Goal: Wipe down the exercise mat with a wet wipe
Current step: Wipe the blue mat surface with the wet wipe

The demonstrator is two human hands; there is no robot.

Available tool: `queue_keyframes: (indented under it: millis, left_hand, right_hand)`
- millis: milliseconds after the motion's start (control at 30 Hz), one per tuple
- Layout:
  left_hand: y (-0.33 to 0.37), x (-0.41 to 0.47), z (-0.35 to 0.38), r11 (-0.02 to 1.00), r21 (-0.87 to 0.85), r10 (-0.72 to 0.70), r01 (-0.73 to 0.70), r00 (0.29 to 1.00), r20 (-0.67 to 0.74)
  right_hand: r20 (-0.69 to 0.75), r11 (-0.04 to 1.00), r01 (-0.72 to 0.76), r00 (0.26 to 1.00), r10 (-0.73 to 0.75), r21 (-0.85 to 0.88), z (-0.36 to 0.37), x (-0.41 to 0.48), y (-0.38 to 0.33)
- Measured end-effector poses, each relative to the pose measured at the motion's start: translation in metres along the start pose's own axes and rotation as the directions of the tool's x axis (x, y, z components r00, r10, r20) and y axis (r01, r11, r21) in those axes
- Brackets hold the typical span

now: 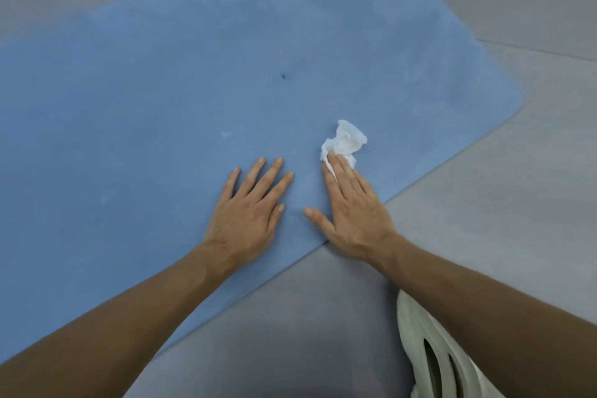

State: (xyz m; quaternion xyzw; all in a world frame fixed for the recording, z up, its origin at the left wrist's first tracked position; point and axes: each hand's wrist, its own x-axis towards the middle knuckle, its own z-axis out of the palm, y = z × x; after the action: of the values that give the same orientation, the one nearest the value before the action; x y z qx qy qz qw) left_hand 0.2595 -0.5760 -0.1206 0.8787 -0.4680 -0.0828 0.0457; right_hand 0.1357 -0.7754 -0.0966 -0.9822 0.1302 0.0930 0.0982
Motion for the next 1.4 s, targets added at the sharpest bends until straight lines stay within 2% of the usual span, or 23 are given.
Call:
queue_keyframes:
  millis: [200, 267, 333, 400, 500, 600, 667, 733, 833, 933, 1000, 1200, 1400]
  left_hand:
    - [0.007, 0.005, -0.001, 1.0, 0.005, -0.007, 0.007, 1.0, 0.019]
    - [0.008, 0.006, -0.002, 1.0, 0.008, -0.005, 0.005, 1.0, 0.021]
    - [0.008, 0.007, -0.003, 1.0, 0.01, -0.001, 0.001, 1.0, 0.026]
    - [0.006, 0.008, -0.003, 1.0, 0.015, 0.007, -0.008, 0.999, 0.038]
    - [0.004, 0.008, -0.004, 1.0, 0.008, 0.014, -0.015, 0.999, 0.051]
    - [0.003, 0.009, -0.003, 1.0, 0.008, 0.015, -0.016, 0.998, 0.057]
    - [0.003, 0.009, -0.002, 1.0, 0.006, 0.01, -0.011, 0.999, 0.053]
    - [0.002, 0.009, -0.001, 1.0, 0.001, 0.006, -0.006, 0.999, 0.047]
    - [0.001, 0.008, 0.0, 1.0, -0.002, 0.004, -0.004, 0.999, 0.043]
    - [-0.008, 0.006, -0.002, 0.998, -0.008, -0.066, 0.066, 0.997, 0.039]
    - [-0.021, 0.002, -0.006, 0.994, -0.005, -0.113, 0.113, 0.993, 0.043]
    - [-0.051, -0.02, -0.015, 0.977, -0.015, -0.212, 0.213, 0.976, 0.045]
    - [-0.057, -0.039, -0.016, 0.951, -0.013, -0.308, 0.309, 0.95, 0.061]
  right_hand:
    - [0.01, 0.987, 0.131, 0.991, -0.132, 0.089, 0.015, -0.055, -0.03]
    - [-0.005, 0.987, 0.131, 0.991, -0.131, 0.095, 0.024, -0.07, -0.038]
    - [-0.038, 0.995, 0.053, 0.998, -0.05, 0.084, 0.026, -0.07, -0.036]
    - [-0.074, 0.992, -0.113, 0.99, 0.116, 0.051, 0.022, -0.056, -0.022]
    - [-0.077, 0.929, -0.361, 0.927, 0.367, 0.086, 0.013, -0.03, 0.007]
    - [-0.085, 0.894, -0.425, 0.895, 0.438, 0.141, 0.013, -0.018, 0.014]
    - [-0.102, 0.908, -0.392, 0.907, 0.409, 0.15, 0.016, -0.022, 0.005]
    - [-0.103, 0.945, -0.299, 0.944, 0.313, 0.131, 0.021, -0.033, -0.01]
    - [-0.09, 0.99, -0.029, 0.995, 0.042, 0.136, 0.03, -0.054, -0.038]
    - [-0.066, 0.981, 0.15, 0.988, -0.142, 0.122, 0.031, -0.05, -0.046]
    - [-0.046, 0.982, 0.163, 0.986, -0.16, 0.095, 0.024, -0.027, -0.04]
    - [0.027, 0.992, 0.018, 0.999, -0.021, 0.123, 0.004, 0.054, -0.063]
    - [0.063, 0.943, 0.312, 0.945, -0.32, 0.114, 0.014, 0.028, -0.112]
